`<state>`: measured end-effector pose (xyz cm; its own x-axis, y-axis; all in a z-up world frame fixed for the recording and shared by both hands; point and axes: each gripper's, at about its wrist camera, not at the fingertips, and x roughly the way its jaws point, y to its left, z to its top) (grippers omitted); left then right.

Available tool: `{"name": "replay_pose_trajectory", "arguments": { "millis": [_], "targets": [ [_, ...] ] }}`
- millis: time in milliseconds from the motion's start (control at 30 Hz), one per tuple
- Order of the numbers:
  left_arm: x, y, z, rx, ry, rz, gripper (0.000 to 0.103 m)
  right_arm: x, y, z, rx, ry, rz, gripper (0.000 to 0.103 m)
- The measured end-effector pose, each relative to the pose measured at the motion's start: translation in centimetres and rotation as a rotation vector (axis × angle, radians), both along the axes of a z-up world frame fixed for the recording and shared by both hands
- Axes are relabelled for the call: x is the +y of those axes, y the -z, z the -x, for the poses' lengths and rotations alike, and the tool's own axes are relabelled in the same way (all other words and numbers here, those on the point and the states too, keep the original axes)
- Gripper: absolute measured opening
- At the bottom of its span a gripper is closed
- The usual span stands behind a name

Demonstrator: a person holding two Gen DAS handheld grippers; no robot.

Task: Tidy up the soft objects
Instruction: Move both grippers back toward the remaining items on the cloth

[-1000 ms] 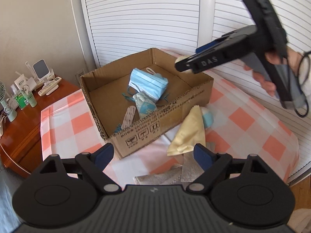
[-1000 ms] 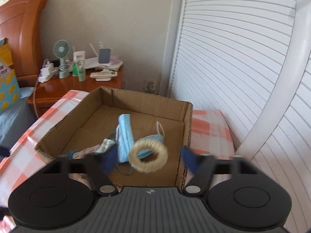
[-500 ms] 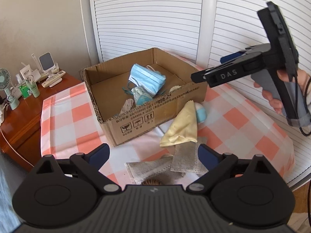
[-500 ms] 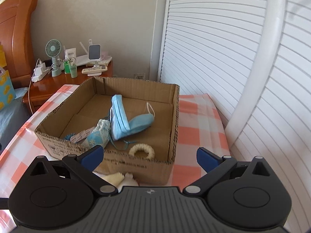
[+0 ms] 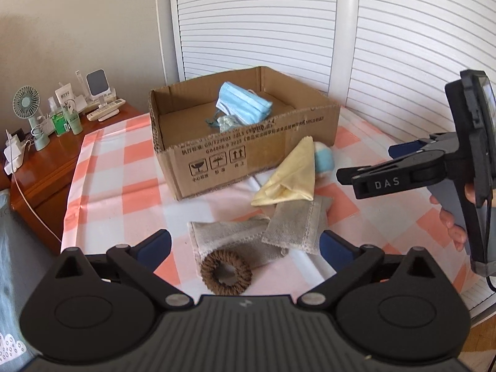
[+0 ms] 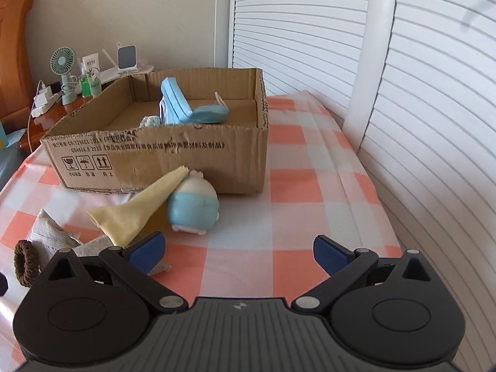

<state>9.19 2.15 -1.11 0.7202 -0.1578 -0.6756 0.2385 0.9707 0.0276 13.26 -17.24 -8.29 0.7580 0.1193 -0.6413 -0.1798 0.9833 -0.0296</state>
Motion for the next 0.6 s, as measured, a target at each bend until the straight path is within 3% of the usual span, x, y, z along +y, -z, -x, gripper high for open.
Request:
{"name": "replay_pose_trajectory", "arguments": {
  "millis": [267,600],
  "targets": [
    [-0.2,2.1,0.7,0.024,-0.032,-0.044,0.102,1.0,1.3,-1.6,0.009,-0.026,0.024,0.103],
    [-0.4,3.5,0.9,0.071,-0.03,-0.012,0.102,2.6,2.1,-4.5,-0.002,-0.029,0.026,0.103]
  ]
}}
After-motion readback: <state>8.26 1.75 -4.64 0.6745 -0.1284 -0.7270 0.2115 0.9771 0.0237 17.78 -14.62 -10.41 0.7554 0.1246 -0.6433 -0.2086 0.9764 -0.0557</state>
